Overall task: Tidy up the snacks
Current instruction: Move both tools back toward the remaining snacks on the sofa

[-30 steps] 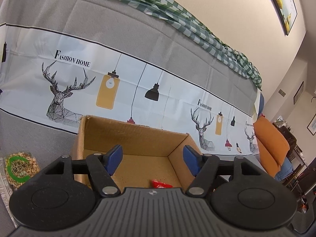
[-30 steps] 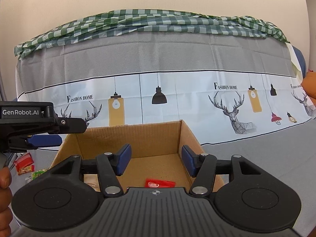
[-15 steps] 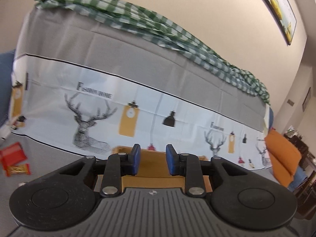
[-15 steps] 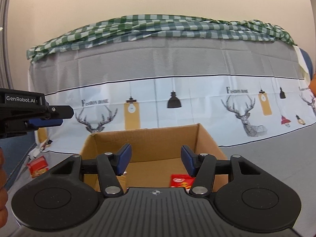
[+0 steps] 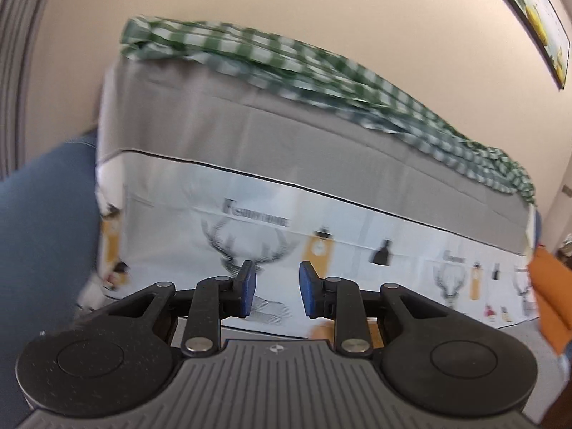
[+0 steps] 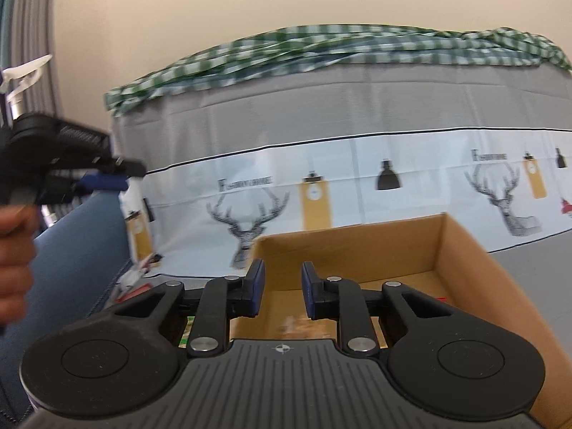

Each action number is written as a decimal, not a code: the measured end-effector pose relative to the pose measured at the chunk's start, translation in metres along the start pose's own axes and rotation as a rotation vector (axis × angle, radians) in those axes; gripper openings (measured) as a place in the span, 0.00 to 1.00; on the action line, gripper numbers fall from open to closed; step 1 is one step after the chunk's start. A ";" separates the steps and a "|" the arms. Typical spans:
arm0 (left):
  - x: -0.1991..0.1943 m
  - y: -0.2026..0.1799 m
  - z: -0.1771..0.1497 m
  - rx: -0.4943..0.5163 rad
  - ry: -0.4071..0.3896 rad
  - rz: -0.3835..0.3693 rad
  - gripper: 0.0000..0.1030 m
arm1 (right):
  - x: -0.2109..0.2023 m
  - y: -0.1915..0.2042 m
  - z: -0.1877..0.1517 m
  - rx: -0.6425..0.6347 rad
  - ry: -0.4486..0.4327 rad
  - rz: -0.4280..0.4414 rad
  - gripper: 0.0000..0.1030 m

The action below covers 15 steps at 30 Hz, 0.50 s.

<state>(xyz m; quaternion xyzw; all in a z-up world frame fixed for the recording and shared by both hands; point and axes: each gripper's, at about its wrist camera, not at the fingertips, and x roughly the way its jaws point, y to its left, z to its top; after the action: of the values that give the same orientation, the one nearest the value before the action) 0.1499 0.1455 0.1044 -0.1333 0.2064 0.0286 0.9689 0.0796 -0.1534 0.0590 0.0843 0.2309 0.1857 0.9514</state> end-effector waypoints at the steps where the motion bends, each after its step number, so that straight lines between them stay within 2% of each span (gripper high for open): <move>1: 0.005 0.012 -0.006 -0.008 0.005 0.024 0.28 | 0.001 0.004 -0.001 -0.006 0.004 0.009 0.23; 4: 0.029 0.046 -0.022 -0.072 0.103 0.129 0.28 | 0.003 0.015 -0.004 -0.026 0.018 0.043 0.23; 6: 0.041 0.063 -0.025 -0.102 0.136 0.162 0.28 | 0.003 0.021 -0.005 -0.046 0.022 0.063 0.23; 9: 0.049 0.079 -0.024 -0.110 0.143 0.188 0.28 | 0.008 0.027 -0.007 -0.070 0.023 0.082 0.23; 15: 0.053 0.117 -0.019 -0.214 0.147 0.232 0.28 | 0.020 0.047 -0.008 -0.067 0.059 0.116 0.23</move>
<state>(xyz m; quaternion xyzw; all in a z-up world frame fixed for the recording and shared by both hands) 0.1778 0.2527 0.0373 -0.2127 0.2863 0.1521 0.9218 0.0775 -0.1016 0.0559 0.0600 0.2474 0.2507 0.9340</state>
